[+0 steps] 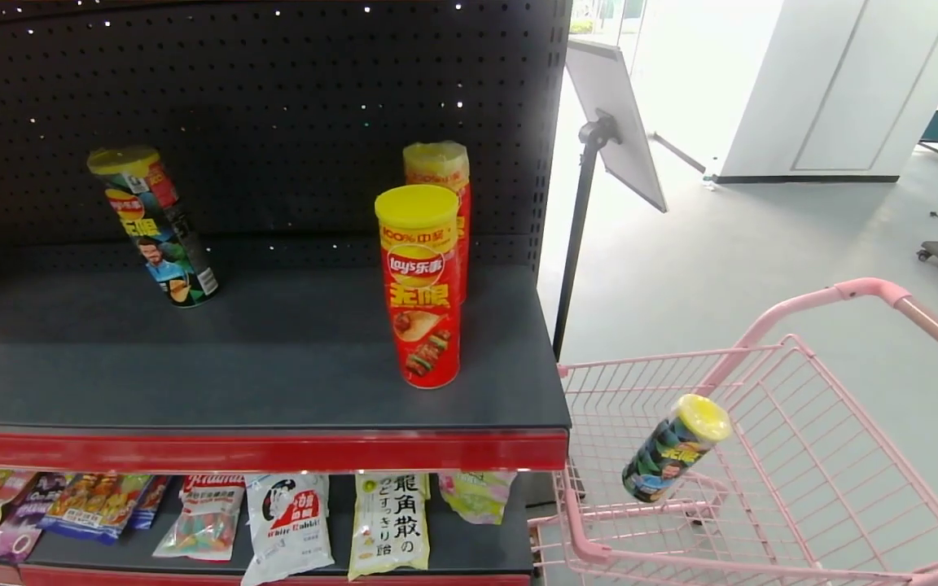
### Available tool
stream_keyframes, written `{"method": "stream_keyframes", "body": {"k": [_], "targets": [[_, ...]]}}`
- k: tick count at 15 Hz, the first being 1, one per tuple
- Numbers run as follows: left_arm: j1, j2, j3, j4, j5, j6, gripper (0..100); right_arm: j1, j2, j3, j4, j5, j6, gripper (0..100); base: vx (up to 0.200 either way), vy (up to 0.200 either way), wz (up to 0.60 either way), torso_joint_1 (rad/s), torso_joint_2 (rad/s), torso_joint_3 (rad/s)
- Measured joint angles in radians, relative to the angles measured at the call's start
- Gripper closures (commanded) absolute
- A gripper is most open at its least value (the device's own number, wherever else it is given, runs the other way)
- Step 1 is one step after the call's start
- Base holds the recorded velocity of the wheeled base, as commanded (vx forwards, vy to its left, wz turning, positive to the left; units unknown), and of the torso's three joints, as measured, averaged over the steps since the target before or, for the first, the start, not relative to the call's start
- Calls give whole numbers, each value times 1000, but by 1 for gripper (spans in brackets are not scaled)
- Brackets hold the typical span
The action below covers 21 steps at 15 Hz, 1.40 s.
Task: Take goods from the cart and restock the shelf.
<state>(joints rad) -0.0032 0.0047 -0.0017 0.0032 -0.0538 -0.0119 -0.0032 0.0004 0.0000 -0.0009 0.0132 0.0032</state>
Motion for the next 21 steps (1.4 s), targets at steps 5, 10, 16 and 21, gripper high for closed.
{"method": "stream_keyframes", "body": {"k": [5,10,16,21], "targets": [[0,0,0,0,0,0,0,0,0,0,0,1,0,0,0,0,0,0,0,0],[0,0,0,0,0,0,0,0,0,0,0,3,0,0,0,0,0,-140,335,184],[0,0,0,0,0,0,0,0,0,0,0,3,0,0,0,0,0,-200,484,281],[0,0,0,0,0,0,0,0,0,0,-1,3,0,0,0,0,0,-209,539,332]]}}
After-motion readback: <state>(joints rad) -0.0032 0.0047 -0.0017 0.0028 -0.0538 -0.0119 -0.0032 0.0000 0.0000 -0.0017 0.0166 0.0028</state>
